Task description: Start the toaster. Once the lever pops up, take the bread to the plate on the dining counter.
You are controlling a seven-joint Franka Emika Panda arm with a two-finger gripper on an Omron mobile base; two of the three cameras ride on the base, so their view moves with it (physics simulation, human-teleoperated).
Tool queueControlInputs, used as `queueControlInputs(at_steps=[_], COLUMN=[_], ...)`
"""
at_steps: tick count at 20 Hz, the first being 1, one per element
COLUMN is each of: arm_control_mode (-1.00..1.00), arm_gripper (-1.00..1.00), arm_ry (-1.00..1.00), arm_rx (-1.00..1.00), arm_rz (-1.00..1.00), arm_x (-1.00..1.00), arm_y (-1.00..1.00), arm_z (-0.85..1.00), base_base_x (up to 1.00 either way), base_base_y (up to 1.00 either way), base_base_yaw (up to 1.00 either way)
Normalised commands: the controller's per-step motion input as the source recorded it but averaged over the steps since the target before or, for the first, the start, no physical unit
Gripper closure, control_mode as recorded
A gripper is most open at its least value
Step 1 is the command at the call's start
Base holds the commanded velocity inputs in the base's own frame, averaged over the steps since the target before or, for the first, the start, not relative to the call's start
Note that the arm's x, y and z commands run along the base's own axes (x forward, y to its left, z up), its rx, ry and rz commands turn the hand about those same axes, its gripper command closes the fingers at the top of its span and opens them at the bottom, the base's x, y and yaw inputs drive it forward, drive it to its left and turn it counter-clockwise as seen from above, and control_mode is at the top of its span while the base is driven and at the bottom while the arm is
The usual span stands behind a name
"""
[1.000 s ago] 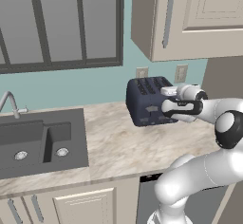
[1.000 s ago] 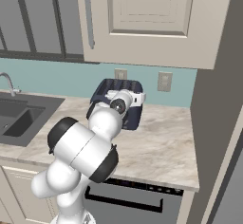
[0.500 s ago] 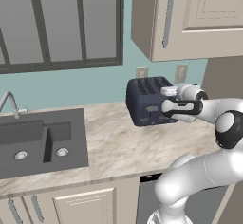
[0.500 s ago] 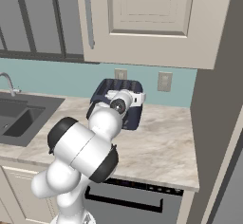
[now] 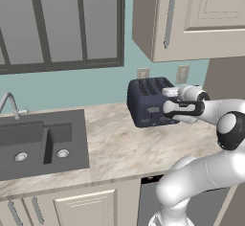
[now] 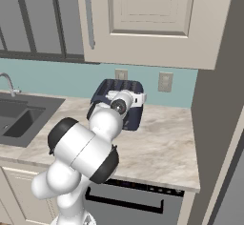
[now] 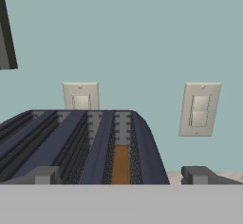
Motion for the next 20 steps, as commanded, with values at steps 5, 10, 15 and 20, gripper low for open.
queueControlInputs(at_steps=[5,10,15,20], arm_control_mode=[-1.0,-1.0,-1.0,-1.0], arm_gripper=[-1.0,-1.0,-1.0,-1.0], arm_ry=[0.0,0.0,0.0,0.0], arm_rx=[0.0,0.0,0.0,0.0], arm_rz=[0.0,0.0,0.0,0.0], arm_x=[0.0,0.0,0.0,0.0], arm_y=[0.0,0.0,0.0,0.0], arm_z=[0.0,0.0,0.0,0.0], base_base_x=[0.0,0.0,0.0,0.0], base_base_y=[0.0,0.0,0.0,0.0], base_base_yaw=[0.0,0.0,0.0,0.0])
